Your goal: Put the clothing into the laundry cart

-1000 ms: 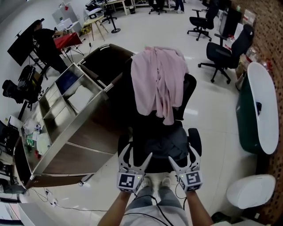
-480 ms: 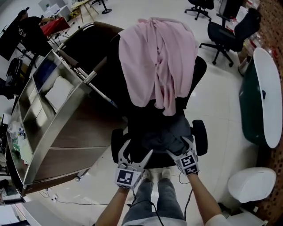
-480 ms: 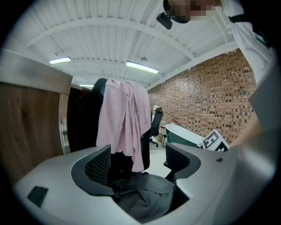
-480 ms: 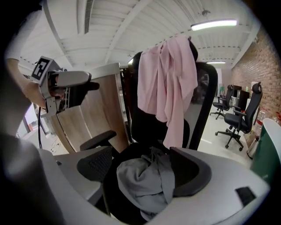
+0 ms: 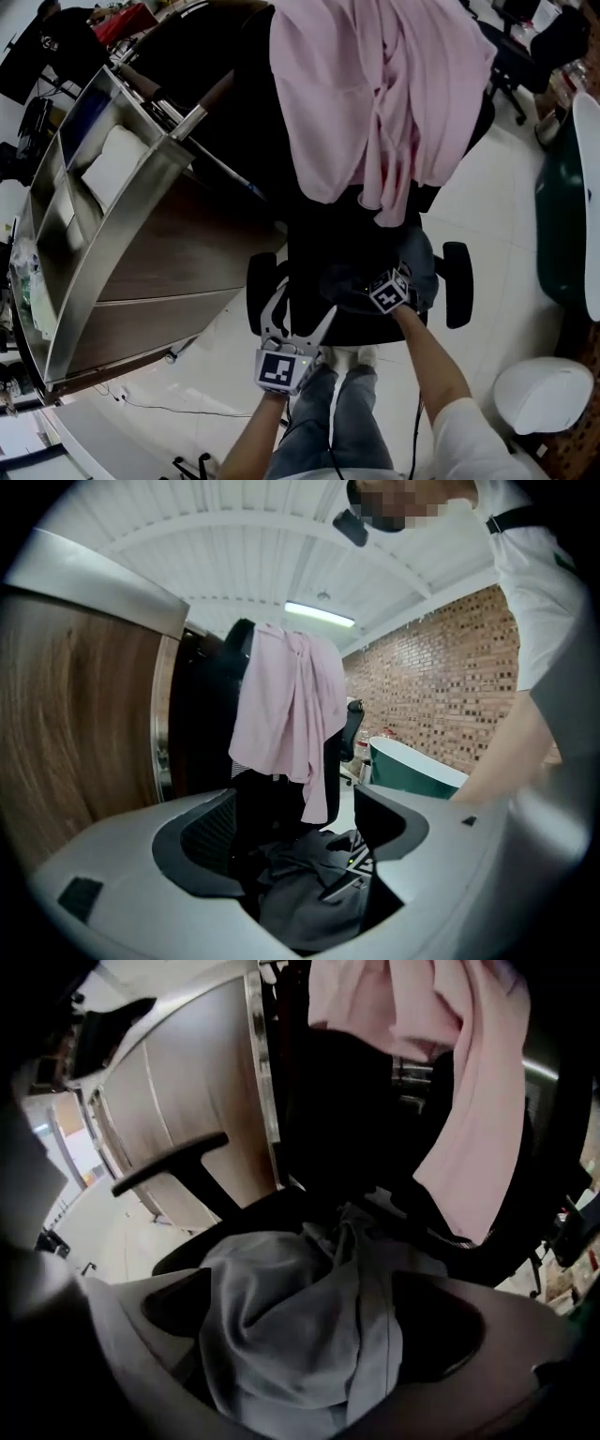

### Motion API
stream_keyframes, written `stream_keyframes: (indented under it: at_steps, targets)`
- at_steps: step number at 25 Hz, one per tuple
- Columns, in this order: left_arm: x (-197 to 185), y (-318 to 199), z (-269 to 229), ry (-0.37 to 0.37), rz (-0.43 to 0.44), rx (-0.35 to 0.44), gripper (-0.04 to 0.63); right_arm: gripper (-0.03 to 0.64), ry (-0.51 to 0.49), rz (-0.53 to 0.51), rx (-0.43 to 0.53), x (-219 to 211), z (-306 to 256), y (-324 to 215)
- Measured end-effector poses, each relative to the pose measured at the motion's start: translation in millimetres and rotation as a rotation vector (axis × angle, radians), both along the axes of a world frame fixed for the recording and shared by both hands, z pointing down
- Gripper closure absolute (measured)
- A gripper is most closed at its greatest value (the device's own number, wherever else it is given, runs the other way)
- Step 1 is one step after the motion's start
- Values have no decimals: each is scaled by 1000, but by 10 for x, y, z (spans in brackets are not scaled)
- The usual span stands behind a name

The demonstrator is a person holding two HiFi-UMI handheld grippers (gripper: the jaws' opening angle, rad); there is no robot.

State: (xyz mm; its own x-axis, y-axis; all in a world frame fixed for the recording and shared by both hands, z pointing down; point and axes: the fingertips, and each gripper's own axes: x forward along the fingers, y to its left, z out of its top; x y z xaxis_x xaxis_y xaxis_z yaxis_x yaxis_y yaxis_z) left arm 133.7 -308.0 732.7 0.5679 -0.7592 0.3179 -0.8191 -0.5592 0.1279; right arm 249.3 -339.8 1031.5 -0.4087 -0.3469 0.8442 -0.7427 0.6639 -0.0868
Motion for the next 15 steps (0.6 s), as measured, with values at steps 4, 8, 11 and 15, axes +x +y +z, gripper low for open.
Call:
stream_keyframes:
  at_steps: [4, 8, 11, 15]
  targets:
    - [-101, 92, 126, 5, -1, -15, 216, -23, 98, 35, -101, 73, 608, -95]
    - [-280, 141, 239, 20, -42, -35, 216, -25, 137, 76, -185, 138, 1133, -12]
    - [-422, 151, 355, -4, -63, -28, 216, -23, 140, 96, -194, 125, 1357, -25]
    - [-520, 195, 428, -16, -83, -19, 216, 55, 157, 69, -174, 153, 1289, -119]
